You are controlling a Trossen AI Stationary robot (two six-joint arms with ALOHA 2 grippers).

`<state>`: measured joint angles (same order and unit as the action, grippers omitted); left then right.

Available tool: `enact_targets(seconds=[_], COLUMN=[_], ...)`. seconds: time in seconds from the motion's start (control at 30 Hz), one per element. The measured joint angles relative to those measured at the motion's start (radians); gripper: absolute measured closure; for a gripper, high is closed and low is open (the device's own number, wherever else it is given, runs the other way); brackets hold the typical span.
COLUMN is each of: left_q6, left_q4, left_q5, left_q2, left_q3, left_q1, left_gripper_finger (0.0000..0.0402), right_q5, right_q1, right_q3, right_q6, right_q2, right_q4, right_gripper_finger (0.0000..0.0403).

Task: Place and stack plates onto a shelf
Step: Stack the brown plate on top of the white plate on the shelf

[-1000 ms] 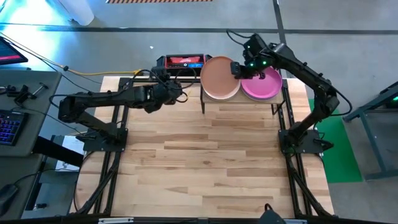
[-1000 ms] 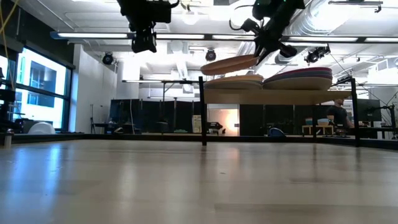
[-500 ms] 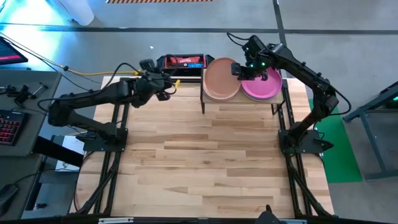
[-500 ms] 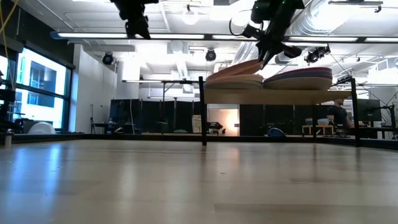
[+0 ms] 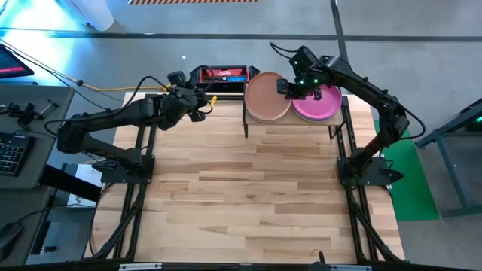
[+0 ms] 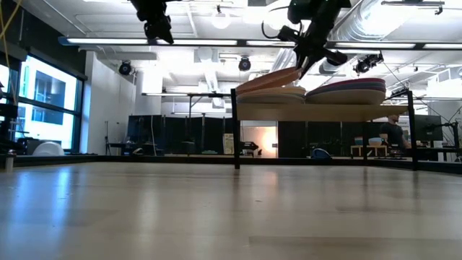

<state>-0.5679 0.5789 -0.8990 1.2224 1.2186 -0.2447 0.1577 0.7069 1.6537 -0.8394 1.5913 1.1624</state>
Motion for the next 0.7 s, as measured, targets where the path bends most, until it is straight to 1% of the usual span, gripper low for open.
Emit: enact_targets(seconds=[0.07,0.3,0.5,0.7], left_q6=[0.000,-0.009,-0.012,-0.012], left_q4=[0.000,0.002,0.013,0.052], left_q5=[0.000,0.008,0.010,0.011], left_q2=[0.000,0.000,0.000,0.000], left_q3=[0.000,0.000,0.000,0.000], left_q1=[0.000,0.000,0.000,0.000], left_gripper_finger=[0.0284,0.0284,0.0284,0.0284], right_q5=[-0.024,-0.053,-0.056,-0.084], right_q1=[-0.008,-0.031,-0.034,-0.036], right_q3=[0.000,0.000,0.001,0.001], right_q6=[-0.009,-0.029,-0.027,-0.018], right_q2=[0.000,0.004,0.036,0.042], right_q4=[0.000,0.000,0.001,-0.001], right_gripper_finger=[0.0398,0.0398,0.0397,0.0375])
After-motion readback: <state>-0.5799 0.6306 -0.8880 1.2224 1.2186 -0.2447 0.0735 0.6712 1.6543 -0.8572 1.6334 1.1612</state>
